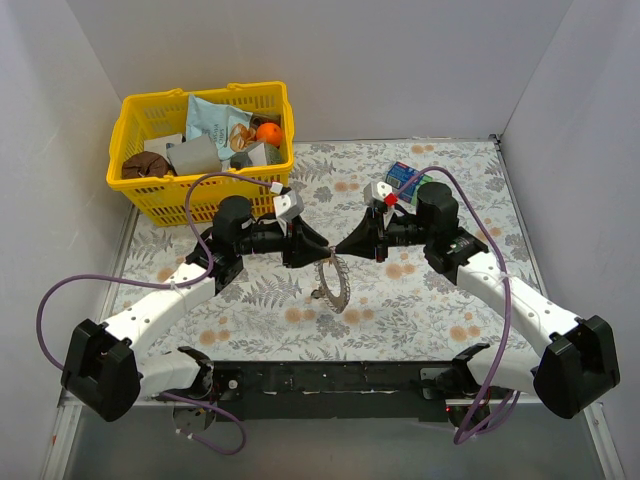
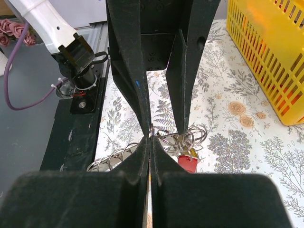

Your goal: Put the keys on the keyring

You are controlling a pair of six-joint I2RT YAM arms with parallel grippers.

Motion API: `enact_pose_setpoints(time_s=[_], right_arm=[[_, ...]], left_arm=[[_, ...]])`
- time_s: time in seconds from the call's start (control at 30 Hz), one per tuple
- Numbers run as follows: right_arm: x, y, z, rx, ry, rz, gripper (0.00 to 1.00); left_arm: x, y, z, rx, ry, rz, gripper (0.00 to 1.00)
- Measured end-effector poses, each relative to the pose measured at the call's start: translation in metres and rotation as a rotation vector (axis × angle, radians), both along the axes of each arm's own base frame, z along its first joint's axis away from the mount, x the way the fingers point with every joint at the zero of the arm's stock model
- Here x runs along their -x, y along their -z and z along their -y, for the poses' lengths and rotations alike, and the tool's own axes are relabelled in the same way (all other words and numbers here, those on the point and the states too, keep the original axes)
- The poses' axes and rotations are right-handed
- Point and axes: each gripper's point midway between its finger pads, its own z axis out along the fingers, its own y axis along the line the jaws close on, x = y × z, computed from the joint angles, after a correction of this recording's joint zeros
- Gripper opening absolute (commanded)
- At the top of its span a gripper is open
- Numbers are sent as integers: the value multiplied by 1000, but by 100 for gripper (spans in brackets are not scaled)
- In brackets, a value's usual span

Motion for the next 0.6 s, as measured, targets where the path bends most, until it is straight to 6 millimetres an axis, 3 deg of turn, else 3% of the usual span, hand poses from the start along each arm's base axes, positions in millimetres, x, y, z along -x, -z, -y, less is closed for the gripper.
enact_pose_setpoints(time_s=[0.13,0.23,0.27,0.33,0.47,0.57,0.6], right_arm=[[0,0,0,-1,1,-2,1],[0,0,0,-1,3,-6,1],[0,0,0,0,4,-9,1],[-2,0,1,1,12,-14,1],[-4,0,2,2,21,-22,1],[-4,0,2,3,22,-25,16],[-4,1,2,4,23,-27,26]], left_arm=[[0,-6,2,22,4,6,29],[1,-7,6,31,15,7,17],[2,-8,7,32,18,5,6],[3,-8,9,36,28,4,0],[5,-10,11,40,43,13,0],[5,-10,11,36,42,17,0],[4,-10,10,31,41,19,0]])
